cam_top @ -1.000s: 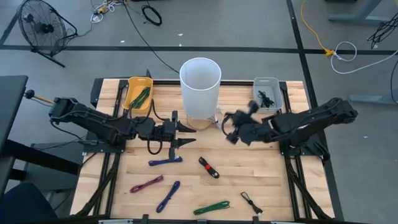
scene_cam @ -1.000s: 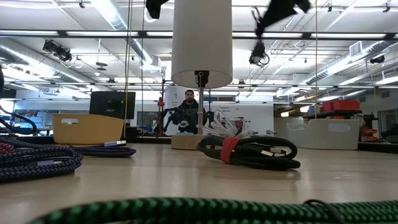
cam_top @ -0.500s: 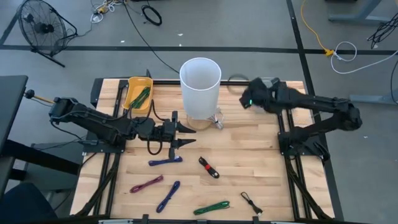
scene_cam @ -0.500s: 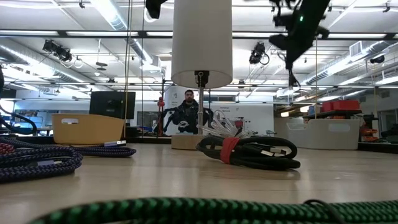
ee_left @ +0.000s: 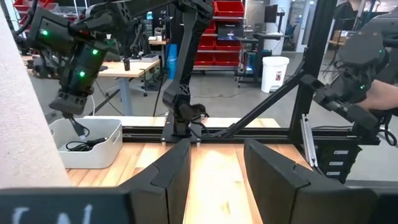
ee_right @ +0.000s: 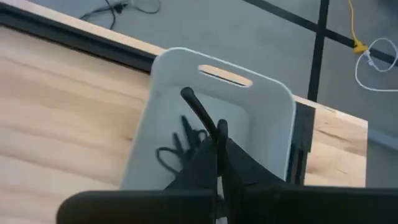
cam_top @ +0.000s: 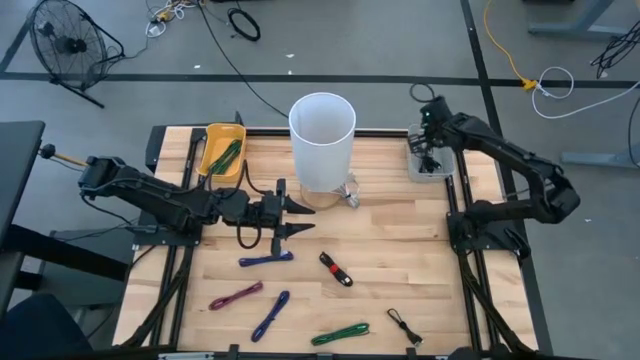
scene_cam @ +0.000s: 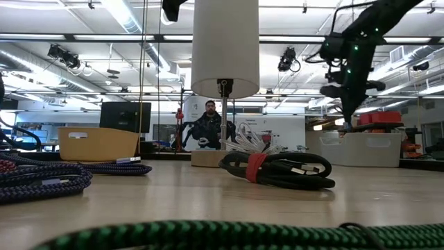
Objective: Pick & Place USB Port
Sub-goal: Put the black USB cable into the gray bin
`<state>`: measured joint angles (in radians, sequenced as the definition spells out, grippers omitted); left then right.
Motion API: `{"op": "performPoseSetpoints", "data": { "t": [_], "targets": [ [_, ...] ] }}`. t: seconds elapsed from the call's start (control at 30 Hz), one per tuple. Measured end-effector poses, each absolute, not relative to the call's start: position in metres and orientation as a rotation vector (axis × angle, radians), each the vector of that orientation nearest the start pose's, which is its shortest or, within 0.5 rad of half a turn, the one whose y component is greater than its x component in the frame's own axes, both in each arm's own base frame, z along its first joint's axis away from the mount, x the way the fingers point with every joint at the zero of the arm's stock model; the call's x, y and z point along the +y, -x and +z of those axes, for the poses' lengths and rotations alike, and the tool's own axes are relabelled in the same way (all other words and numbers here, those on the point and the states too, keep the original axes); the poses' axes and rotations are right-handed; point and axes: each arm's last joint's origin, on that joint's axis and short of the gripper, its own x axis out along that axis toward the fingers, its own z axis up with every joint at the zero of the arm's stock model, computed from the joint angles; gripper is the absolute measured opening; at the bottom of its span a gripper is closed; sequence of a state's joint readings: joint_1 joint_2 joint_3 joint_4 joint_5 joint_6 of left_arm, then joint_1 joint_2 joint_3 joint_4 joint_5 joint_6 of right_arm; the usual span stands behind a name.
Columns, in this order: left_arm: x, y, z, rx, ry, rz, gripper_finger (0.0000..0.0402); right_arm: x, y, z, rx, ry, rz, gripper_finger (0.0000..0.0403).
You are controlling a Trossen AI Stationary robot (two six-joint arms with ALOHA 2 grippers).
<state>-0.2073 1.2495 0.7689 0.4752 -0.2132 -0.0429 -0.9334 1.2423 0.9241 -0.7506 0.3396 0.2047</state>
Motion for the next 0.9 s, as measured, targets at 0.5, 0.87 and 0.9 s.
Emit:
{"op": "performPoseSetpoints", "data": {
  "t": [0.5,0.87,0.9],
  "targets": [
    [-0.051,-0.273,0.294,-0.001,0.042,0.006,0.0156,-0.193,-0.132,0.241,1.042,-0.558,-1.217,0.0],
    [-0.051,-0.273,0.294,0.0,0.041,0.006,0.0156,-0.194,-0.134,0.239,1.05,-0.547,-1.229,0.0099],
    [-0.051,-0.273,0.294,-0.001,0.041,0.006,0.0156,-0.194,-0.134,0.24,1.05,-0.547,-1.229,0.0111]
  ]
}}
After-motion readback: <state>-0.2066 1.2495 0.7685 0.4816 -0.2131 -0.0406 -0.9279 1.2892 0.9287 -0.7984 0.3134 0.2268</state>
